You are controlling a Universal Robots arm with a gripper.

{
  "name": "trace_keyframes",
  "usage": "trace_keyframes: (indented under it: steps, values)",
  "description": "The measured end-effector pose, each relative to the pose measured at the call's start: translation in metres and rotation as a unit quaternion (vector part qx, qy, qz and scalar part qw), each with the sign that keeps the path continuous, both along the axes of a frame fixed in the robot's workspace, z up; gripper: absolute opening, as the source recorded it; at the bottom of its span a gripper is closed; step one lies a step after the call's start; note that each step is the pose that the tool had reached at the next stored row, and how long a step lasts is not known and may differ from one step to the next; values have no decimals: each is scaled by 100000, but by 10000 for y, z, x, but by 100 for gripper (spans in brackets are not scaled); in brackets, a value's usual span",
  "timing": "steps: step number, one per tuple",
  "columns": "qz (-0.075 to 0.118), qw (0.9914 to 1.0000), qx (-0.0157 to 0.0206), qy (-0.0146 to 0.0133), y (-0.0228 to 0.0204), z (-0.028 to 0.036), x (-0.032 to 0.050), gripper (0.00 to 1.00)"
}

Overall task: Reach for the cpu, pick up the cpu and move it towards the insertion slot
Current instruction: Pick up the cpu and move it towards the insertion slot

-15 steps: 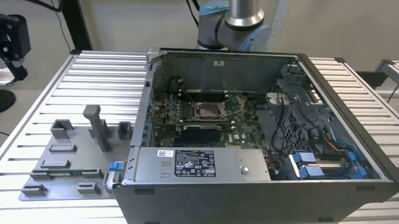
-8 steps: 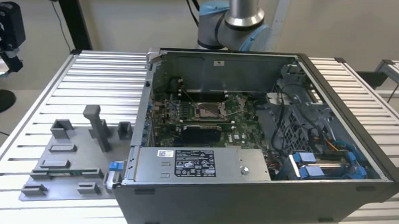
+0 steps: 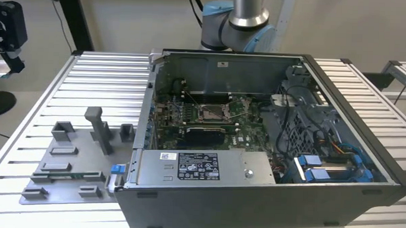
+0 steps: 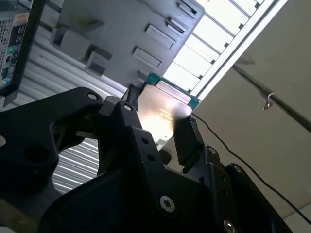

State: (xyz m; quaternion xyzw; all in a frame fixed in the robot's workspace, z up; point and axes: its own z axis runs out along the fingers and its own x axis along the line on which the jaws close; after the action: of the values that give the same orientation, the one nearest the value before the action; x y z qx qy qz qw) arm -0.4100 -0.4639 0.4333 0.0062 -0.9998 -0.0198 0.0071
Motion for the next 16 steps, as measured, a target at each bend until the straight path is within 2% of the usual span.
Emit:
trace_keyframes:
  steps: [16]
  values:
    - [-1, 100000, 3, -3, 8, 0, 497, 0]
